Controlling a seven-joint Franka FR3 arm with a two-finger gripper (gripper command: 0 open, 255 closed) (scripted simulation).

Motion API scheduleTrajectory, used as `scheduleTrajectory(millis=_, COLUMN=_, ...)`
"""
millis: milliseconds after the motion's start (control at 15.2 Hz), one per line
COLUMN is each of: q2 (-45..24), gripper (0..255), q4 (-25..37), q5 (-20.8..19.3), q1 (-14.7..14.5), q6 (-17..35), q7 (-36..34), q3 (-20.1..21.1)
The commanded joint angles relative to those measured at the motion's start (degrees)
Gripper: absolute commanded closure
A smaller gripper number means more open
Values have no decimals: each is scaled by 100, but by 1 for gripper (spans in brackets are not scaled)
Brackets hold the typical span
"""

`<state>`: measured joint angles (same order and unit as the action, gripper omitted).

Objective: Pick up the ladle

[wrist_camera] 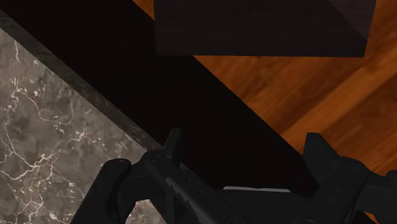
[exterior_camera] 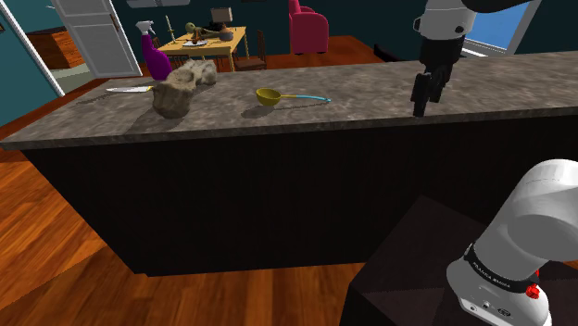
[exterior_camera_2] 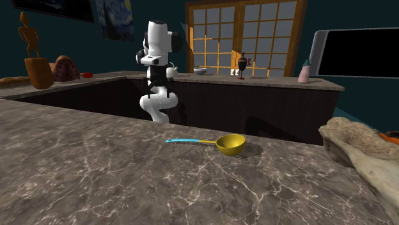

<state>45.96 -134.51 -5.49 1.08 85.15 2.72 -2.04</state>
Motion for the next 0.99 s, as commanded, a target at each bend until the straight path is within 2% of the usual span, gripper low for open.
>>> scheduleTrajectory(millis=0, q2=0, gripper=0, q4=0, q5=0, q1=0, q6=0, q7=0, q3=0)
scheduleTrajectory(millis=462, q2=-1335, gripper=0, q4=655, q5=-192, q1=-281, q6=975, q7=904, q3=-288)
scheduleTrajectory(millis=924, q2=-2689, gripper=0, q4=1617, q5=-179, q1=-548, q6=1664, q7=1795, q3=-461)
